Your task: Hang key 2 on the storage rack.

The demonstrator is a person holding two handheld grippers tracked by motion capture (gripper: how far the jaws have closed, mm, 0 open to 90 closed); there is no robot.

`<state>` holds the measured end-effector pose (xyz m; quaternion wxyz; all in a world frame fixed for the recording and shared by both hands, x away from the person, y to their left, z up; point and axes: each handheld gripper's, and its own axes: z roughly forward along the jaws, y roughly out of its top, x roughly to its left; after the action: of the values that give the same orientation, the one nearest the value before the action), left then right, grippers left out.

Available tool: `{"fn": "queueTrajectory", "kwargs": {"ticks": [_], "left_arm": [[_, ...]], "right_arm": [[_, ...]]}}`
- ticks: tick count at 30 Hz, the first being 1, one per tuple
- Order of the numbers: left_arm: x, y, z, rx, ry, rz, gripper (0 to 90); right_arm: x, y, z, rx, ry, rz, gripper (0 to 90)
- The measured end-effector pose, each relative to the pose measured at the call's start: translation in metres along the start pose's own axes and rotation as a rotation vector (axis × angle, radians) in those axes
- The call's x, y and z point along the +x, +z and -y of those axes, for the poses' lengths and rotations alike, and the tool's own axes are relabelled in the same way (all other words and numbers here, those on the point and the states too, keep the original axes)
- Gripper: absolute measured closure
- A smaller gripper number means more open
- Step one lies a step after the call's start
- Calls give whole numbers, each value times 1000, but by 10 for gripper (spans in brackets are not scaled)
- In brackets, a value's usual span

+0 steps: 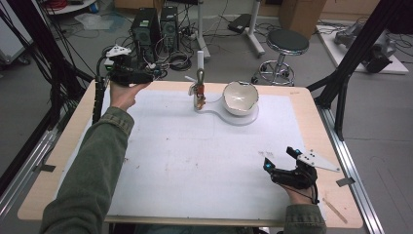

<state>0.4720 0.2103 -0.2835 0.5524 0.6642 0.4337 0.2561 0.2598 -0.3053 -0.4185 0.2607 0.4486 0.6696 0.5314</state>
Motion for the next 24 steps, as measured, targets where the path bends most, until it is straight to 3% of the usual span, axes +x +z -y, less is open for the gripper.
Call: {"fn": "queueTrajectory", "kwargs": {"ticks": [12,24], "left_arm": [[10,-24,14,-18,7,-26,17],[8,-44,38,-22,23,-43,17]], "right_arm": [[0,0,0,1,-2,2,11],[-1,0,1,2,7,6,11]]}}
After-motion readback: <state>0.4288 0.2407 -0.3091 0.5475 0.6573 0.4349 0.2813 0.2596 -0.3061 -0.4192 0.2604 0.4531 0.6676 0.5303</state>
